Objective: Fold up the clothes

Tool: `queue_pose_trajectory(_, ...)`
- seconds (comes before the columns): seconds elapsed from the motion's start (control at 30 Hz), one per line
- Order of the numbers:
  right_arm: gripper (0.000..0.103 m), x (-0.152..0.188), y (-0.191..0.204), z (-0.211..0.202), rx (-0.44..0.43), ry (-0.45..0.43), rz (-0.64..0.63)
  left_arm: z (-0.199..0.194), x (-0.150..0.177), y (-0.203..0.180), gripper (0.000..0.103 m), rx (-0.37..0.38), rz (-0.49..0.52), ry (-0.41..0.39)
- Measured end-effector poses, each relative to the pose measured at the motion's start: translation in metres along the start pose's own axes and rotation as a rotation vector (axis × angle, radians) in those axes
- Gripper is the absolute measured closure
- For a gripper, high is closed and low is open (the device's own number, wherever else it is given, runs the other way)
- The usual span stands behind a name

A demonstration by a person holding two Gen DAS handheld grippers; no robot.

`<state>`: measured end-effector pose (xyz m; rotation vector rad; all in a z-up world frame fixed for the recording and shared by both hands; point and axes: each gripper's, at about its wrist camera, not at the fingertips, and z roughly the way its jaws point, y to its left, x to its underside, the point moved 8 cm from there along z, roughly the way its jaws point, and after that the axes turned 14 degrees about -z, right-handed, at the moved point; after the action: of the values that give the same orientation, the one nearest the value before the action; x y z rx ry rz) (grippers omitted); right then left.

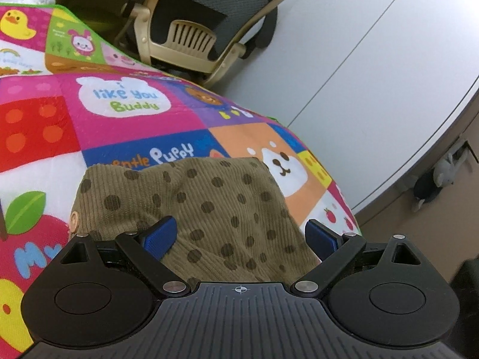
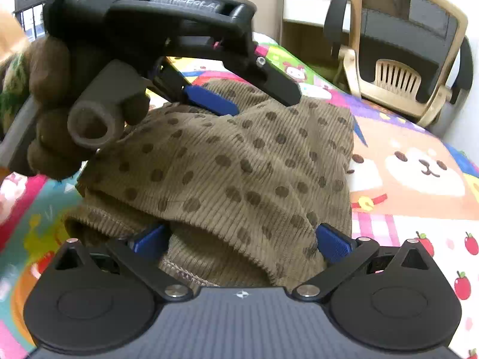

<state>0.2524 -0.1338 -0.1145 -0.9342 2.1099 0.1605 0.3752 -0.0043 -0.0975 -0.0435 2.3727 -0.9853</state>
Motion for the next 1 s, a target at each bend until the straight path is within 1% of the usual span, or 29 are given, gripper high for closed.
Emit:
queue_pose_trajectory(0.13,0.000,0.000,-0.003,-0.004,-0.005,0.001,-0.006,-0.005,0.002,-0.002,0.007,-0.003,0.008,-0.018)
queue_pose_trajectory(0.2,0.000,-0.002,-0.004,-0.012,-0.036,-0.008,-0.034,-0.010,0.001,-0.003,0.007,-0.006,0.004,-0.042)
queue_pose_trajectory(0.27,0.000,-0.003,-0.013,-0.031,-0.043,-0.037,-0.058,-0.027,0.004,-0.007,0.007,-0.015,0.004,-0.081)
queue_pose_trajectory(0.3,0.000,-0.007,-0.023,-0.037,-0.030,-0.048,-0.052,-0.039,0.007,-0.008,0.007,-0.017,0.018,-0.103)
queue_pose_trajectory(0.4,0.000,-0.020,-0.054,-0.052,0.012,-0.082,-0.034,-0.066,0.017,0.003,0.007,-0.108,0.073,-0.149)
queue_pose_trajectory(0.43,0.000,-0.027,-0.062,-0.051,0.043,-0.091,-0.019,-0.075,0.021,0.006,0.007,-0.138,0.092,-0.164)
queue_pose_trajectory(0.47,0.000,-0.035,-0.070,-0.049,0.073,-0.099,-0.004,-0.078,0.025,0.013,0.007,-0.169,0.100,-0.160)
queue_pose_trajectory(0.5,0.000,-0.042,-0.078,-0.047,0.104,-0.107,0.010,-0.080,0.028,0.019,0.007,-0.199,0.108,-0.156)
queue_pose_trajectory(0.53,0.000,-0.055,-0.086,-0.036,0.126,-0.112,0.023,-0.079,0.033,0.025,0.007,-0.227,0.118,-0.144)
queue_pose_trajectory(0.6,0.000,-0.076,-0.105,-0.002,0.181,-0.109,0.025,-0.070,0.041,0.034,0.006,-0.290,0.144,-0.111)
queue_pose_trajectory(0.63,0.000,-0.081,-0.111,0.015,0.210,-0.081,0.023,-0.069,0.042,0.036,0.005,-0.298,0.143,-0.107)
queue_pose_trajectory(0.7,0.000,-0.083,-0.121,0.065,0.293,0.033,-0.017,-0.067,0.044,0.041,0.004,-0.312,0.142,-0.099)
queue_pose_trajectory(0.77,0.000,-0.073,-0.120,0.096,0.332,0.113,-0.067,-0.067,0.045,0.045,0.003,-0.322,0.140,-0.093)
queue_pose_trajectory(0.83,0.000,-0.062,-0.122,0.100,0.343,0.123,-0.054,-0.071,0.049,0.047,0.003,-0.336,0.163,-0.095)
queue_pose_trajectory(0.87,0.000,-0.059,-0.123,0.094,0.338,0.115,-0.026,-0.073,0.050,0.047,0.003,-0.342,0.176,-0.098)
queue_pose_trajectory(0.97,0.000,-0.058,-0.116,0.059,0.310,0.047,0.001,-0.082,0.053,0.048,0.003,-0.337,0.179,-0.119)
queue_pose_trajectory(1.0,0.000,-0.058,-0.107,0.045,0.276,0.011,-0.012,-0.086,0.053,0.046,0.004,-0.323,0.177,-0.126)
